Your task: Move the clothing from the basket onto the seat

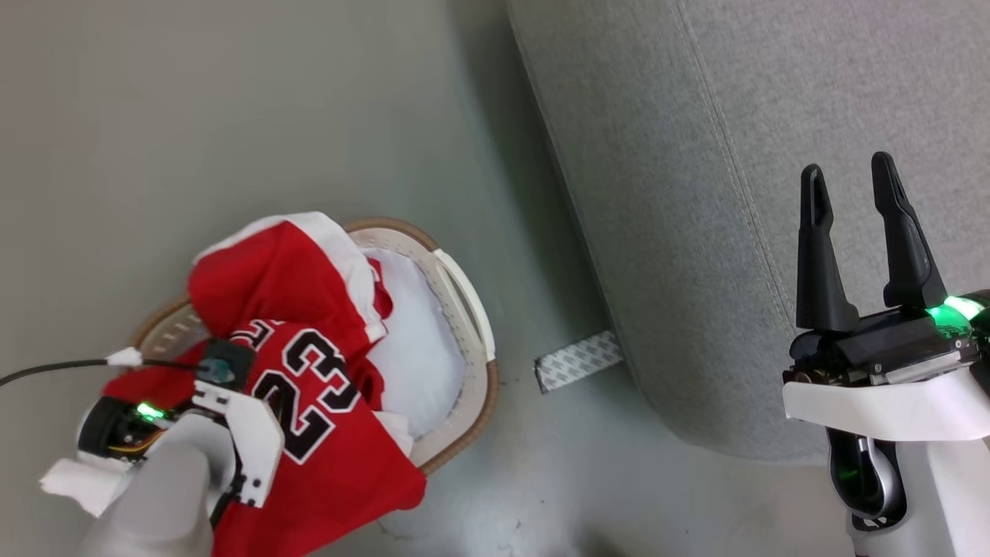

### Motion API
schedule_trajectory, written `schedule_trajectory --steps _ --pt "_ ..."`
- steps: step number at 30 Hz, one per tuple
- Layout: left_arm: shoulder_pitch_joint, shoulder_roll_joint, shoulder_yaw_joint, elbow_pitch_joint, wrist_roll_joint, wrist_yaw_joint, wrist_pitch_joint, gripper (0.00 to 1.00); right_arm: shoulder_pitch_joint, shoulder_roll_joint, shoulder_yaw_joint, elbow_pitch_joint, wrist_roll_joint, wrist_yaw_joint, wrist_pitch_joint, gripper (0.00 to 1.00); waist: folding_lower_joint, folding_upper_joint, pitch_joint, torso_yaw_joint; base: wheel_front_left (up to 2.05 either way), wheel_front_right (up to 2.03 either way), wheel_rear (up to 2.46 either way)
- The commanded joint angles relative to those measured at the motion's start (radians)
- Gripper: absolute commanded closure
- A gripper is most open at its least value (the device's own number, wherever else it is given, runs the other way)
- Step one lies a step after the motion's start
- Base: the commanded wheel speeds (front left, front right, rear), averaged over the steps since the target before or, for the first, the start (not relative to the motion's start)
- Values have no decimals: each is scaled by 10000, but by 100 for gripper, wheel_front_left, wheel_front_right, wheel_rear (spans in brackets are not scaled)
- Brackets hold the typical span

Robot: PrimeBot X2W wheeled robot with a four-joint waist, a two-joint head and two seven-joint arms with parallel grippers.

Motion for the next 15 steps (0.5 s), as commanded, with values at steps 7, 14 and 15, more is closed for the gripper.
schedule_trajectory --steps 7,14,15 --pt "-479 42 -1034 918 692 -67 627 0 -113 40 63 29 338 -21 5 0 -2 -1 682 -396 0 0 0" --pt "-809 -217 -1494 1330 927 50 881 100 -297 34 139 14 385 -21 5 0 -2 -1 861 -333 0 0 0" --pt "-872 -330 -1523 1326 889 80 791 100 -278 39 113 51 337 -21 5 0 -2 -1 812 -274 0 0 0"
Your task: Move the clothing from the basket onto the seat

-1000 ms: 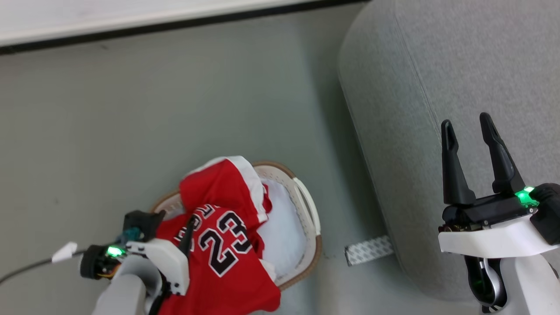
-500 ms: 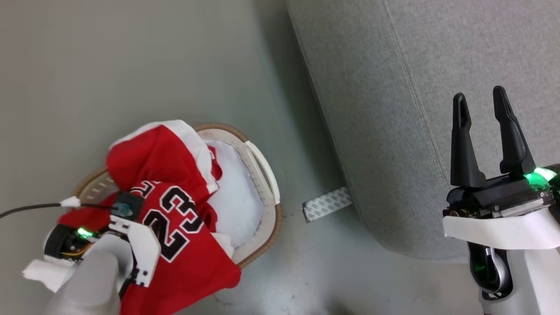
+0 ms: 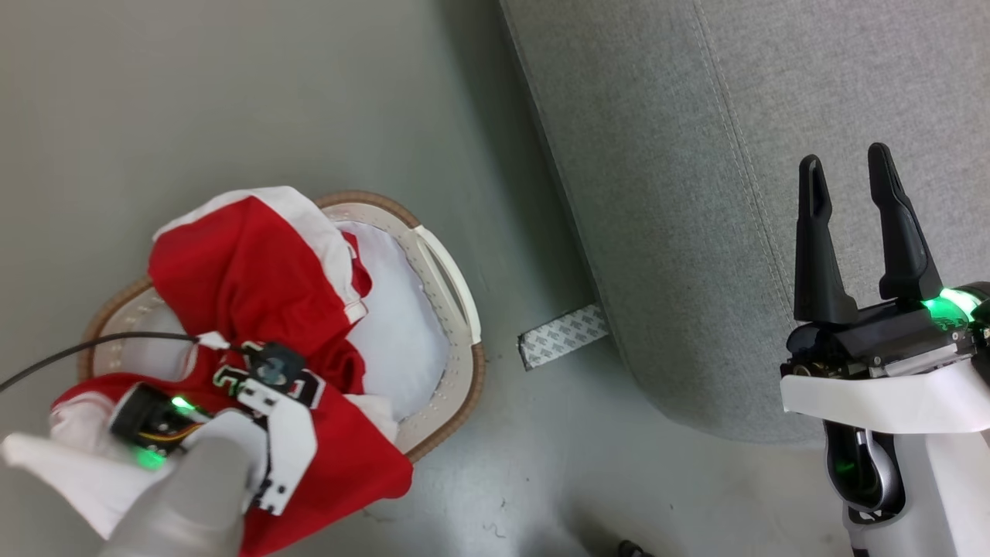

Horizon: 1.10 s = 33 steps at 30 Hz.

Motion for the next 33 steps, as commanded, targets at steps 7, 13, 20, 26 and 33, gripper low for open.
schedule_trajectory --steps 7,13,20,26,33 --pt "69 -968 81 90 -493 -13 -602 100 176 7 -329 224 -506 -21 5 0 -2 0 -1223 712 0 0 0" --pt "826 -1517 436 98 -1510 -104 -1640 100 578 -279 -549 380 -825 -21 5 0 -2 0 -2943 1558 0 0 0" --pt "1745 -1669 -195 -761 -3233 -140 -2692 100 1190 -815 -338 743 -707 -21 5 0 -2 0 -4759 2460 0 0 0" --pt "2300 -1651 -1039 -2323 -5487 -144 -2978 100 1821 -1105 -295 1001 -542 -21 5 0 -2 0 -6098 3128 0 0 0" --pt "2283 -1169 -1554 -4221 -6710 -127 -3079 100 2742 -1027 -198 1199 -289 -21 5 0 -2 0 -7199 3857 0 0 0"
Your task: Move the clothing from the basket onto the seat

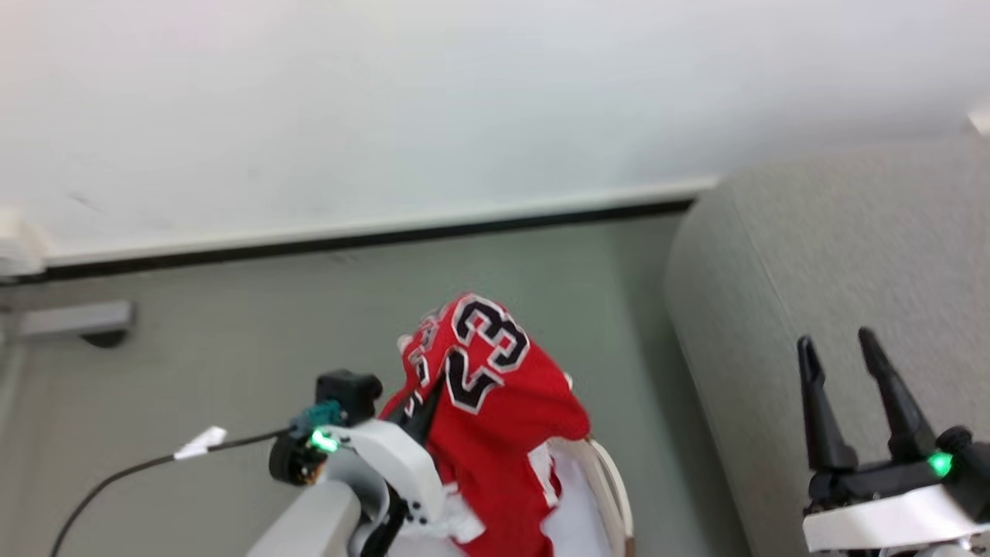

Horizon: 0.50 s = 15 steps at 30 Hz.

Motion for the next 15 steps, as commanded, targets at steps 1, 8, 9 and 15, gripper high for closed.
schedule_trajectory --steps 1,8,9,15 --pt "-29 105 13 -292 -187 18 -9 100 143 6 8 10 101 -21 5 0 3 0 -683 678 0 0 0" --pt "-472 409 428 -2249 -915 97 430 100 288 75 321 49 202 -21 6 0 3 0 -1094 968 0 0 0" --pt "-558 450 474 -2484 -912 170 499 100 279 79 361 56 214 -21 6 0 3 0 -1135 985 0 0 0" --pt "-757 660 616 -3579 -958 513 939 100 283 113 622 20 296 -21 6 0 3 0 -1305 990 0 0 0"
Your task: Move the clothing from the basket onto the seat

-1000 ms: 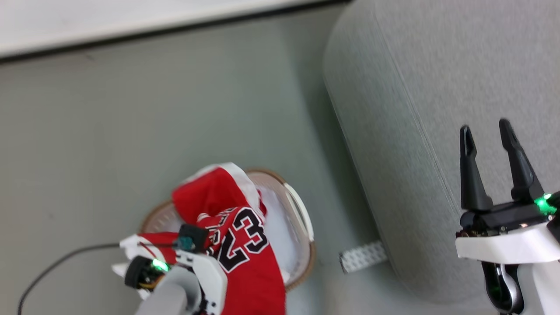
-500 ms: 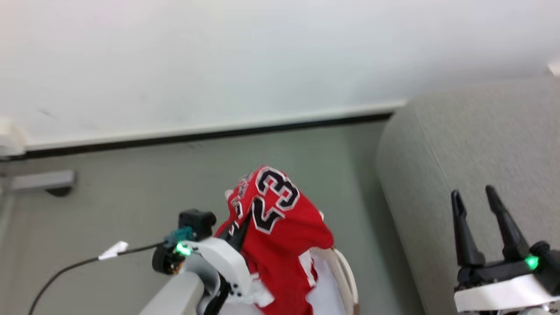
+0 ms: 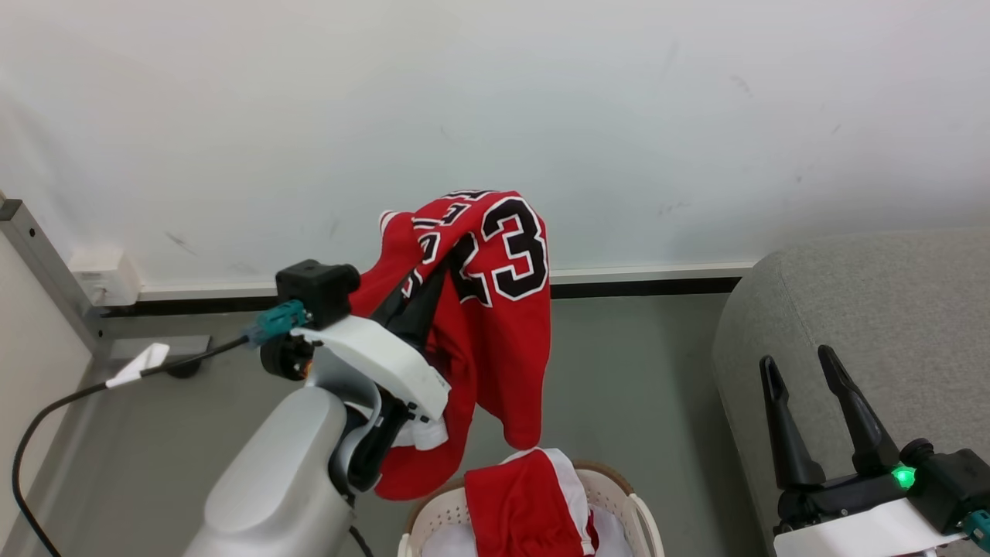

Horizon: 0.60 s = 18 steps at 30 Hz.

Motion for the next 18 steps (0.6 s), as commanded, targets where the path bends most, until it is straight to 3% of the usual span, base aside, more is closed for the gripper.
schedule_trajectory --steps 1,13,18 --pt "-30 94 37 -316 -90 110 152 100 90 -19 82 -25 96 -21 6 0 3 0 -15 -10 0 0 0" --pt "364 118 -37 -1246 -231 436 467 100 -176 -258 1095 -294 518 -21 6 0 3 0 22 -45 0 0 0" --pt "358 63 -117 -1361 -254 476 482 100 -481 -472 2113 -361 909 -21 6 0 3 0 50 8 0 0 0"
